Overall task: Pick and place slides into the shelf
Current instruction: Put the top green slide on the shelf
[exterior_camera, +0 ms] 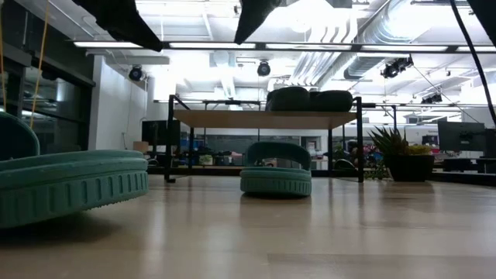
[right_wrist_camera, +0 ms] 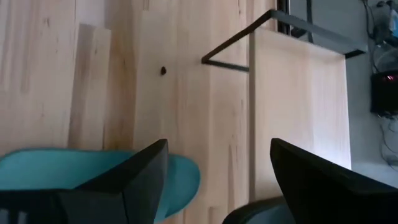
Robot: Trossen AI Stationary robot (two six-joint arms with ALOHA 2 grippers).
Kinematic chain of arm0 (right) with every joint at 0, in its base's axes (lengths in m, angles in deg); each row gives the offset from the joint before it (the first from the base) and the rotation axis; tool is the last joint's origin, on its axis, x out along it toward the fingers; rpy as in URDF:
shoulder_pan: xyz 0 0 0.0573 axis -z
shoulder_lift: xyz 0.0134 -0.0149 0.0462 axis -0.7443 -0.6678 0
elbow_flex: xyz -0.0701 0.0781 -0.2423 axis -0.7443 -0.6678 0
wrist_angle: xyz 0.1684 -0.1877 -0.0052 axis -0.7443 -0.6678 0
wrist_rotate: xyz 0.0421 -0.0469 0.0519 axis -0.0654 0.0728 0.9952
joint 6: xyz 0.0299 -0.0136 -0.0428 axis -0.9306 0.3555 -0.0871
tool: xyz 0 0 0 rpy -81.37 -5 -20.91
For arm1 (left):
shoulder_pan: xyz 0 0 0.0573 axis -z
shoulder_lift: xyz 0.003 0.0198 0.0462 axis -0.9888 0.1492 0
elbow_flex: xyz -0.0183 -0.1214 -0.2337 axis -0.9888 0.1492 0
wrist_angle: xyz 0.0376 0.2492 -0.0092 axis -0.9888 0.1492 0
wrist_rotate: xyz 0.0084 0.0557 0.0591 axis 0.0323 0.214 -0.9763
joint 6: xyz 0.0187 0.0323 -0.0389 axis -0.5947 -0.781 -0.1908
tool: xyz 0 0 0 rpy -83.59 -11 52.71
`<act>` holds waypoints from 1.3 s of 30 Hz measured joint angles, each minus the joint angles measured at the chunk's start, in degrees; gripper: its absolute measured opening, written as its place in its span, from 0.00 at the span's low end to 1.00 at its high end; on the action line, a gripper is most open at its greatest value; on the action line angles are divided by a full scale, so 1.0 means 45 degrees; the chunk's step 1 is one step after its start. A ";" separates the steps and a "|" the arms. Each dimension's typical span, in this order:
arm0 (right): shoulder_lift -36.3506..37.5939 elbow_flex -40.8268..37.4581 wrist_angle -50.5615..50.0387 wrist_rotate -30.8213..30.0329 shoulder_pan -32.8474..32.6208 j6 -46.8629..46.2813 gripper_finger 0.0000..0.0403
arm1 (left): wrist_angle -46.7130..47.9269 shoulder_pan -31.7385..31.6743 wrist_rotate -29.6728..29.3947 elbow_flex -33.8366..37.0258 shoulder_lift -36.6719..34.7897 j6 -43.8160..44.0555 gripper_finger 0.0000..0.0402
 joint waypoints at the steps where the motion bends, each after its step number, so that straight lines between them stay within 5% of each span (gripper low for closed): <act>1: 0.0000 -0.0008 -0.0176 -0.0236 -0.0202 -0.0225 0.68 | 0.0000 0.0002 0.0000 0.0000 0.0000 0.0000 0.36; 20: -0.0010 -0.3707 -0.0961 -0.3264 -0.2681 -0.4989 0.68 | -0.0097 -0.0002 -0.0005 0.0000 -0.0667 -0.0097 0.36; 39: -0.0005 -0.8840 0.4354 -0.3771 -0.2898 -0.6160 0.68 | -0.0029 -0.0002 -0.0002 0.0000 -0.0937 -0.0323 0.36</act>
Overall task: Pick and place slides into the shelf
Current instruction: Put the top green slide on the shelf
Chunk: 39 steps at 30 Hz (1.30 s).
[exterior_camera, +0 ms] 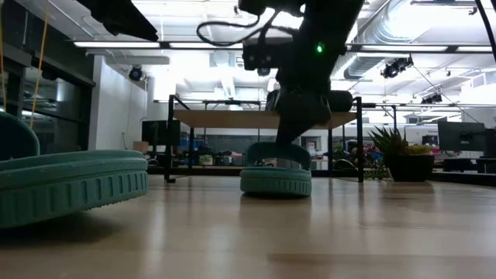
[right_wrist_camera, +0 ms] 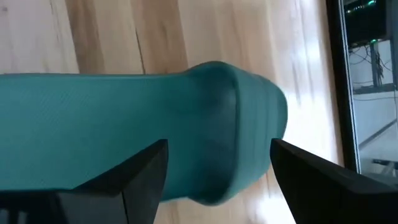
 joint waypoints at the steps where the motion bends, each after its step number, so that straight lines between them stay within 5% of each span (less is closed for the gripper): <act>1: 0.0000 -0.0114 0.0136 -0.0097 0.0002 0.0064 0.68 | 0.0000 0.0004 0.0002 0.0000 0.0000 -0.0003 0.36; 7: 0.0005 -0.0306 0.0468 -0.1475 0.0041 0.0103 0.68 | -0.0005 0.0002 0.0002 0.0000 0.0000 -0.0006 0.36; 19: -0.0563 -0.0301 0.1781 -0.1043 0.0540 0.1056 0.68 | -0.0011 0.0000 0.0002 0.0000 0.0010 -0.0003 0.36; 33: -0.1268 -0.0301 0.1678 -0.2389 0.0614 0.0138 0.67 | -0.0243 0.0000 0.0002 0.0000 0.0010 -0.0003 0.36; 39: -0.1268 -0.0301 0.1473 -0.2380 0.0614 -0.0424 0.59 | -0.0238 0.0000 0.0002 0.0000 0.0010 -0.0004 0.36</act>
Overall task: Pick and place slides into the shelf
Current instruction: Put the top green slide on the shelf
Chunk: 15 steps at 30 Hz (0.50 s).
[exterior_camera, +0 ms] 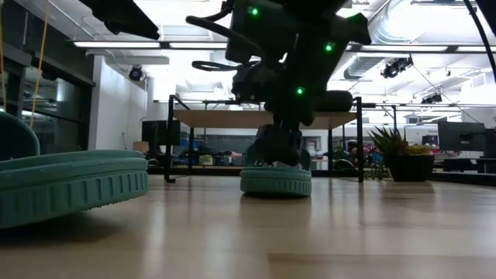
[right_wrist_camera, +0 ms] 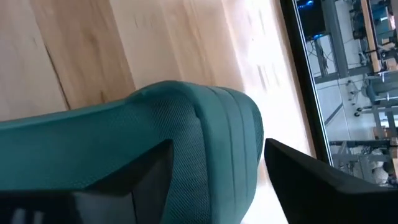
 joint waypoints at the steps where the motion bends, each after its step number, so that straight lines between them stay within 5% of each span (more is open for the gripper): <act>1: 0.0000 0.0000 -0.0048 0.0012 0.0000 -0.0094 0.57 | 0.0000 0.0000 0.0000 0.0000 0.0000 -0.0004 0.36; 15: 0.0000 0.0005 -0.0359 0.0491 0.0005 -0.0548 0.18 | 0.0000 0.0002 0.0000 0.0000 0.0000 -0.0004 0.36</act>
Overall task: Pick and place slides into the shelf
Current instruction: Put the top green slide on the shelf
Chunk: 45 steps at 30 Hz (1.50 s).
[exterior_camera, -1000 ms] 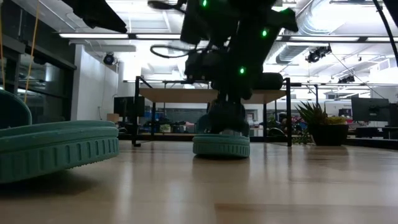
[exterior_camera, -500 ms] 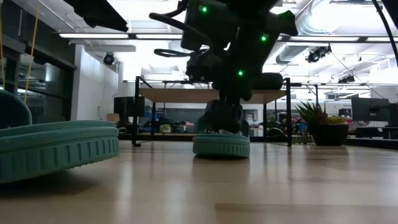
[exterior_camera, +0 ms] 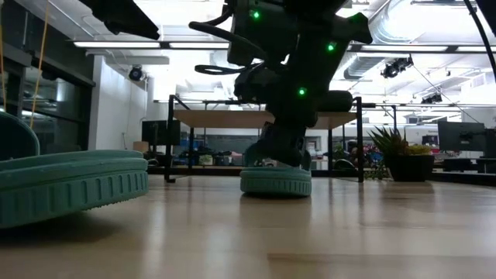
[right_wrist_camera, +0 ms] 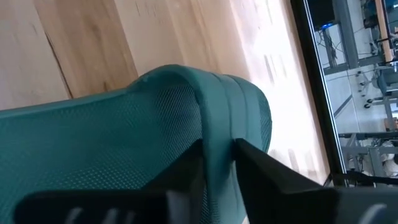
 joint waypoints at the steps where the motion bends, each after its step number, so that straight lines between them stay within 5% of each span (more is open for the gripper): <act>1: 0.0000 0.0000 0.0000 0.0000 0.0000 0.0000 0.15 | 0.0000 -0.0002 0.0000 0.0000 0.0000 0.0000 0.36; 7: 0.0000 0.0005 -0.0015 0.0237 0.0000 0.0039 0.01 | 0.0000 -0.0001 0.0000 0.0000 0.0000 -0.0005 0.36; 27: 0.0000 0.0041 -0.0050 0.0708 -0.0015 0.0287 0.00 | 0.0000 -0.0002 0.0000 0.0000 0.0000 -0.0005 0.36; 45: -0.0015 0.1881 -0.1693 0.0505 -0.0588 0.0340 0.00 | 0.0000 -0.0002 0.0000 0.0000 0.0000 -0.0005 0.36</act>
